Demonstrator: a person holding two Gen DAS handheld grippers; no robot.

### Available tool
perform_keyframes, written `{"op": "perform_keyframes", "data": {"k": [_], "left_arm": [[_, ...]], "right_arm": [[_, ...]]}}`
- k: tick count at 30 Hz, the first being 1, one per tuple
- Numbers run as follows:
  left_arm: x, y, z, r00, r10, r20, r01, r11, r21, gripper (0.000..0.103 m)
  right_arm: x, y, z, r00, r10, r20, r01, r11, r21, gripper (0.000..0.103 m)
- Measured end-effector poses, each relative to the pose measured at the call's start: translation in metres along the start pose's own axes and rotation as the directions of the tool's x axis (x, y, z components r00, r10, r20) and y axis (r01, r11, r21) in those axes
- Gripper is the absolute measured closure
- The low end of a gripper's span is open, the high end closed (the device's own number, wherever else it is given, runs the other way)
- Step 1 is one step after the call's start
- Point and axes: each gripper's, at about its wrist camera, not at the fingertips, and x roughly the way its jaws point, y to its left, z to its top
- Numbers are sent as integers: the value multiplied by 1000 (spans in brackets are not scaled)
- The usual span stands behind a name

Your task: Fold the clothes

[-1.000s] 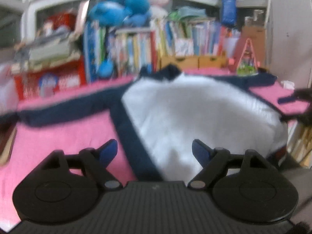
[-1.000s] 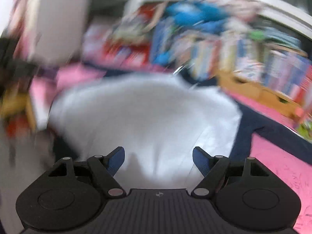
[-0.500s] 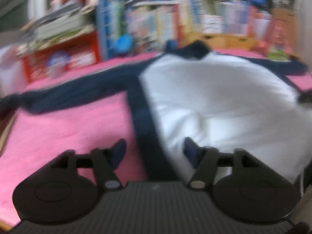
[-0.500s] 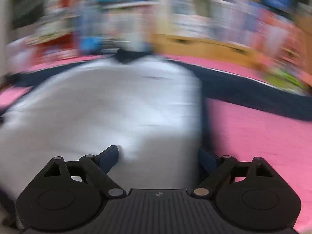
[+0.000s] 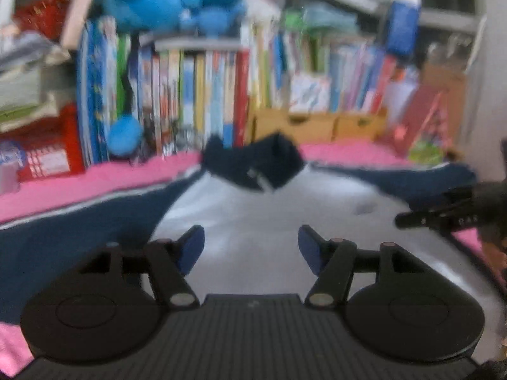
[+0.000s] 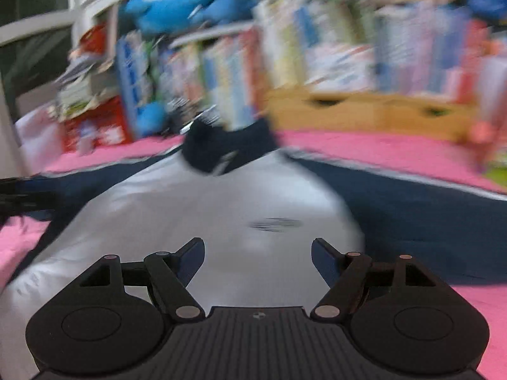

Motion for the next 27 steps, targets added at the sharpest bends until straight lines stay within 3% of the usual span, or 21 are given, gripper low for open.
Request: {"op": "perform_keyframes", "data": {"k": [1,3,5,6,7,9,10,11,12,13,14,15,16,19,21,25,27], "left_arm": [[19,3,-2,998,30,-49,-30,999,11,52],[42,13,-10,987,97,-125,-91,994,55,52],[42,38,-18,986,141,-93,-134,988,82,46],[41,53,-19,976,199,-90,-191,977,94,46],[42,68,-17,955,281,-95,-269,956,120,45],[48,97,-11,887,449,-103,-426,885,191,49],[49,111,-7,862,497,-101,-470,857,211,57],[46,121,1,883,461,-87,-439,877,194,57],[43,128,10,920,386,-64,-372,914,163,57],[39,135,18,951,308,-39,-300,944,134,50],[40,137,27,975,222,-9,-220,969,114,44],[43,138,35,991,131,23,-132,986,101,31],[51,136,42,997,64,43,-68,992,109,25],[91,121,53,998,-53,15,49,984,171,25],[120,109,57,994,-105,-41,112,971,211,25],[153,97,51,986,-138,-91,160,936,314,25],[166,102,53,986,-135,-102,159,945,287,21]], "right_arm": [[17,0,4,1000,3,-24,-3,1000,-7,30],[48,-2,7,997,-12,-80,11,1000,-13,30],[67,-16,11,992,-96,-84,90,993,-75,31],[74,-25,12,986,-149,-72,141,984,-106,20],[79,-43,17,975,-209,-75,203,976,-82,12],[87,-93,31,934,-334,-126,342,939,48,12],[88,-108,39,912,-386,-137,397,915,68,27],[87,-115,48,893,-432,-129,441,896,50,44],[87,-121,57,871,-476,-120,483,875,33,53],[85,-122,64,890,-448,-89,450,893,13,50],[82,-116,70,938,-343,-39,343,939,-15,45],[84,-109,76,969,-247,-8,246,968,-49,29],[90,-100,80,987,-160,5,160,983,-85,17],[124,-81,90,998,-51,-22,47,984,-170,16],[152,-70,91,997,-41,-58,27,977,-212,17],[185,-55,90,993,-28,-111,-2,964,-265,19],[198,-59,94,993,-1,-119,-29,967,-253,16]]}}
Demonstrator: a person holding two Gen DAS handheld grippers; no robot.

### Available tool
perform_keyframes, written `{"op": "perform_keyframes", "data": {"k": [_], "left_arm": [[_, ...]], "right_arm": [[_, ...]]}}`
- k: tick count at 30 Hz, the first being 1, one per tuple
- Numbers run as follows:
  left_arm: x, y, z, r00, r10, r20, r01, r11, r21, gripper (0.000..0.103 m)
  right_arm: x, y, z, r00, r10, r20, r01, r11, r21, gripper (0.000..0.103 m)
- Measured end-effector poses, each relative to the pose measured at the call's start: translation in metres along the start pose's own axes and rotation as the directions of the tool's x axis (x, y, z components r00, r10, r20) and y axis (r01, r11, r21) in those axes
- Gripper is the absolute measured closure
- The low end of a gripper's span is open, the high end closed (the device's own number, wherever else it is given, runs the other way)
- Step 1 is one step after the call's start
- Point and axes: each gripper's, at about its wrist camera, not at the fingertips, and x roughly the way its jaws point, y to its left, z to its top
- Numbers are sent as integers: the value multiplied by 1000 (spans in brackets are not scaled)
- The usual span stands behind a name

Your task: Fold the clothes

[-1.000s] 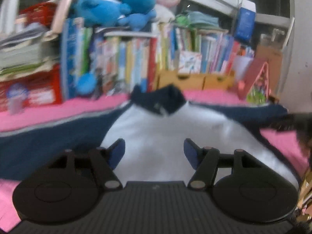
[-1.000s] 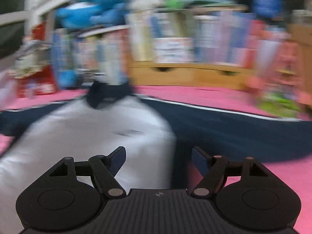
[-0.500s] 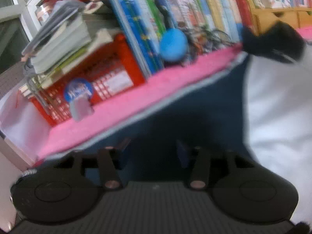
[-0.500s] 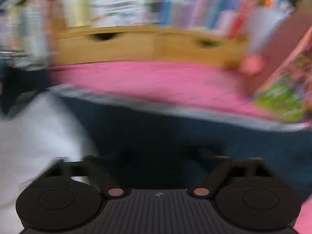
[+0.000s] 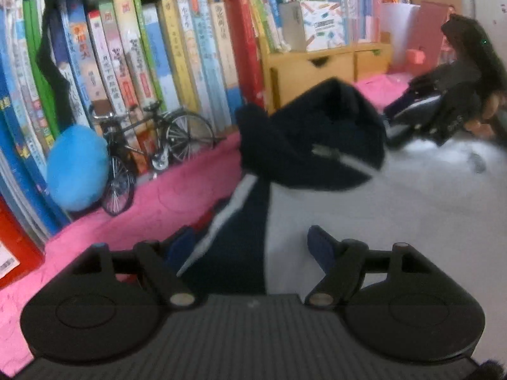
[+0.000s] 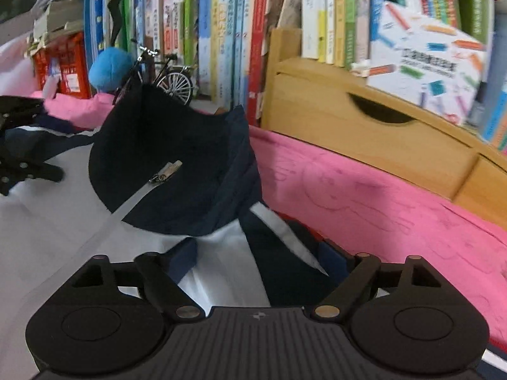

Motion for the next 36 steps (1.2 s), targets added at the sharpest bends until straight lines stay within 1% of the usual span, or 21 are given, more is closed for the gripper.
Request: {"op": "perform_keyframes", "data": {"k": [1,3,4,5,9,11,12,14,15,16,17,19,20,21,22,25,27,30,34,35,36], "left_arm": [[5,6,2,1000,-10,-11,10,999,-36,21],[13,16,4,999,-40,-31,36,993,-112,20],[15,17,4,998,-59,-37,54,989,-134,14],[16,15,4,997,-65,-41,60,990,-131,12],[20,8,8,998,-53,-43,48,991,-123,14],[19,1,10,999,-37,-31,34,992,-120,32],[19,-3,13,999,-25,-26,22,994,-111,49],[18,-13,17,1000,4,-19,-6,996,-87,69],[19,-19,19,999,38,-22,-39,997,-68,80],[20,-26,20,996,80,-27,-81,996,-47,87],[21,-30,21,994,108,-29,-109,993,-32,88],[22,-36,23,988,151,-31,-152,988,-33,98],[20,-38,24,985,170,-24,-170,985,-25,99],[17,-40,26,982,187,-13,-187,982,-12,101],[13,-43,27,979,203,-1,-203,979,1,101],[8,-41,38,970,239,33,-240,970,35,101],[17,-37,41,968,249,20,-249,968,27,101],[37,-31,40,965,262,-10,-262,965,13,101],[48,-22,36,967,255,-28,-254,967,7,101],[52,-17,37,955,293,-45,-293,956,12,101],[57,-12,37,932,357,-68,-357,934,21,101]], "right_arm": [[3,-5,0,1000,13,-6,-13,1000,14,12],[7,-13,0,999,38,-14,-38,999,31,0],[6,-16,-1,999,47,-14,-47,999,27,0],[6,-17,-2,999,52,-15,-51,998,24,0],[6,-17,-3,999,51,-13,-51,998,30,0],[5,-16,-3,999,50,-12,-50,998,36,0],[5,-14,-3,999,49,-11,-49,998,37,1],[2,-6,0,998,60,-6,-60,998,23,15],[-1,-3,1,998,68,-2,-68,998,15,26],[-2,1,3,997,71,-1,-71,997,9,35],[-2,6,6,998,70,-1,-70,998,4,43],[-2,13,11,998,61,-1,-61,998,-1,50],[-3,17,12,1000,31,2,-31,1000,6,60],[-5,24,13,1000,-16,10,16,1000,-3,76],[-9,32,14,997,-68,22,68,997,-27,89],[-18,54,20,977,-196,80,204,972,-113,93],[-19,63,28,960,-253,123,270,950,-155,94],[2,52,42,956,-275,104,286,952,-112,98],[30,41,42,961,-274,48,277,959,-65,97],[36,39,40,957,-283,56,287,955,-79,96],[40,38,39,951,-298,81,305,947,-97,96]]}}
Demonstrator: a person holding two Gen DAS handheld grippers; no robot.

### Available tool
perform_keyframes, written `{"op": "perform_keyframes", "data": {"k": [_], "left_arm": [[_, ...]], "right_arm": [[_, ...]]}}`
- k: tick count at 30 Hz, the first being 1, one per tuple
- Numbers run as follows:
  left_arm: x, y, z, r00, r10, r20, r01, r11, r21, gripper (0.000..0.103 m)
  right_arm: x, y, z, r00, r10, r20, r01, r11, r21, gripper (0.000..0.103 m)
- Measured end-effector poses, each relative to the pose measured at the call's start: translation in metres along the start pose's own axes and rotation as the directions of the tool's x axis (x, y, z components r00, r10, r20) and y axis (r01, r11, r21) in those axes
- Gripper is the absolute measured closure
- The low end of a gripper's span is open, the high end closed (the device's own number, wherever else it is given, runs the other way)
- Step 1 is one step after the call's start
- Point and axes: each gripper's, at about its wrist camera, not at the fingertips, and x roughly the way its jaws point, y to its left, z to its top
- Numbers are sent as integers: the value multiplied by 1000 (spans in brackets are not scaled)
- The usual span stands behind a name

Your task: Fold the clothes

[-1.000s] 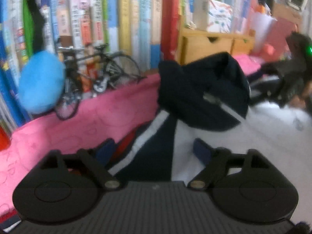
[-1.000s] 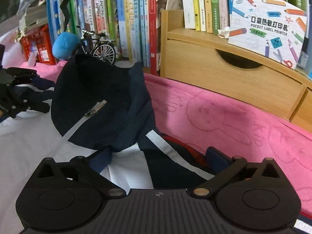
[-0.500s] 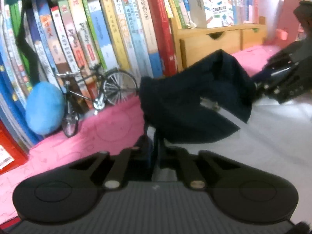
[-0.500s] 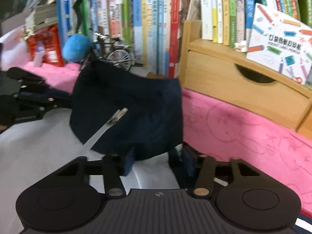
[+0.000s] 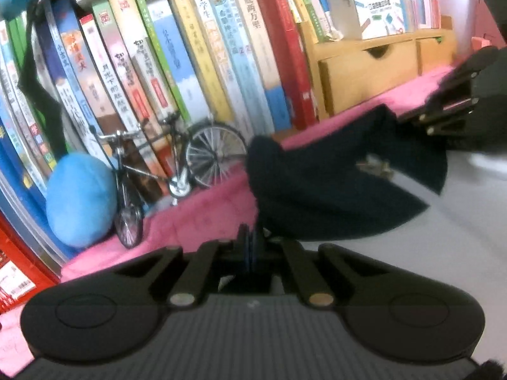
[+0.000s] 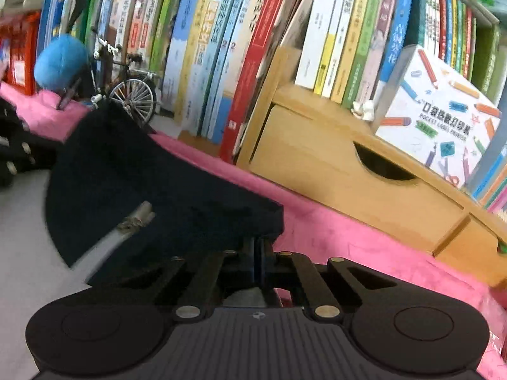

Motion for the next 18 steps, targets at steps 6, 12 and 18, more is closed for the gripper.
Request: {"op": "perform_keyframes", "data": {"k": [6,12,18], "left_arm": [[-39,46,-1,1000,-5,4,5,972,-234,98],[-135,15,-17,996,-79,43,84,989,-123,93],[-220,-54,-54,993,-112,21,114,962,-249,88]], "right_arm": [[-28,-39,19,1000,20,14,-23,962,272,87],[-121,-55,4,985,113,128,-145,950,276,82],[-218,-30,-39,978,150,144,-187,940,284,78]]}}
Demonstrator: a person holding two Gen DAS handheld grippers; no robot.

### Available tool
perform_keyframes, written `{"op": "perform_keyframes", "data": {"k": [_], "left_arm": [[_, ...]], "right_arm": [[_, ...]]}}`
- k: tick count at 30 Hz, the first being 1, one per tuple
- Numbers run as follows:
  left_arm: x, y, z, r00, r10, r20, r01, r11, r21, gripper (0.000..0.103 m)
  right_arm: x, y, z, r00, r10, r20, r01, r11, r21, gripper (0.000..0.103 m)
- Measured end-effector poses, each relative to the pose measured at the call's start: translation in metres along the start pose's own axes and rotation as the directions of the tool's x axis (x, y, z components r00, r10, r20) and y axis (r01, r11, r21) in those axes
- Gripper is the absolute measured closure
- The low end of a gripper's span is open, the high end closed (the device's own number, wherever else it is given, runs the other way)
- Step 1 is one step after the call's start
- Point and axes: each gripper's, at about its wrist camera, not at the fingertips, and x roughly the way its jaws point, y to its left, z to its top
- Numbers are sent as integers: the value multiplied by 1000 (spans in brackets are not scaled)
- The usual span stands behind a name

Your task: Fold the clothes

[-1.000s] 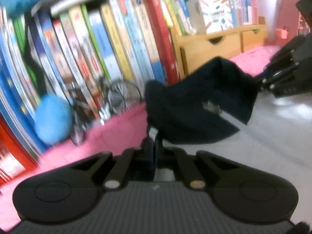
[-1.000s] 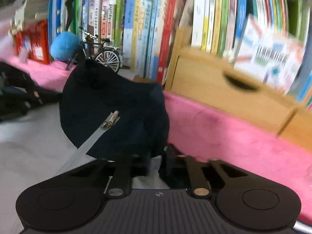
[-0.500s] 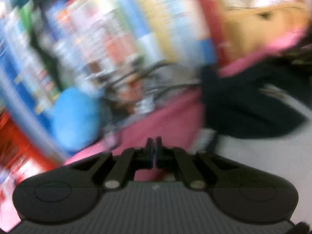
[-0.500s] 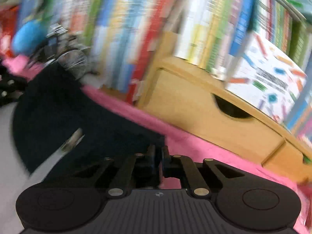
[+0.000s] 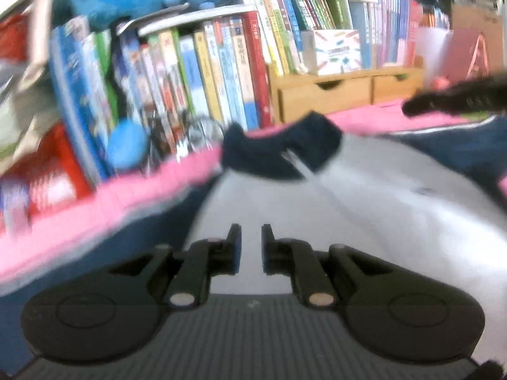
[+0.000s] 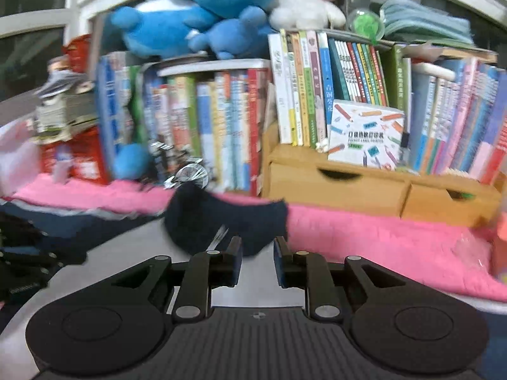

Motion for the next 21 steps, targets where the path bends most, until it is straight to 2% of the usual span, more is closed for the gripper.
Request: {"op": "perform_keyframes", "data": {"k": [3,5,7,10,14,17,21], "left_arm": [[-46,-30,-30,1000,-23,-2,23,995,-94,80],[-80,-46,-52,1000,-21,12,23,993,-118,70],[-110,-55,-73,1000,-9,21,12,991,-132,54],[-137,-64,-101,1000,-12,2,12,984,-175,52],[-130,-64,-123,1000,3,-21,-8,969,-246,52],[-121,-65,-131,999,42,19,-37,974,-223,52],[-113,-72,-139,991,106,82,-93,984,-151,48]], "right_arm": [[-67,18,-33,1000,16,19,-16,1000,-2,75],[-120,28,-58,998,23,50,-22,1000,-16,65],[-172,37,-87,996,17,86,-15,999,-31,50],[-234,53,-134,991,24,128,-19,999,-38,38],[-259,81,-182,987,24,161,-21,1000,-17,31],[-231,109,-202,978,29,205,-33,999,16,25],[-176,140,-219,975,-33,220,32,999,6,23]]}}
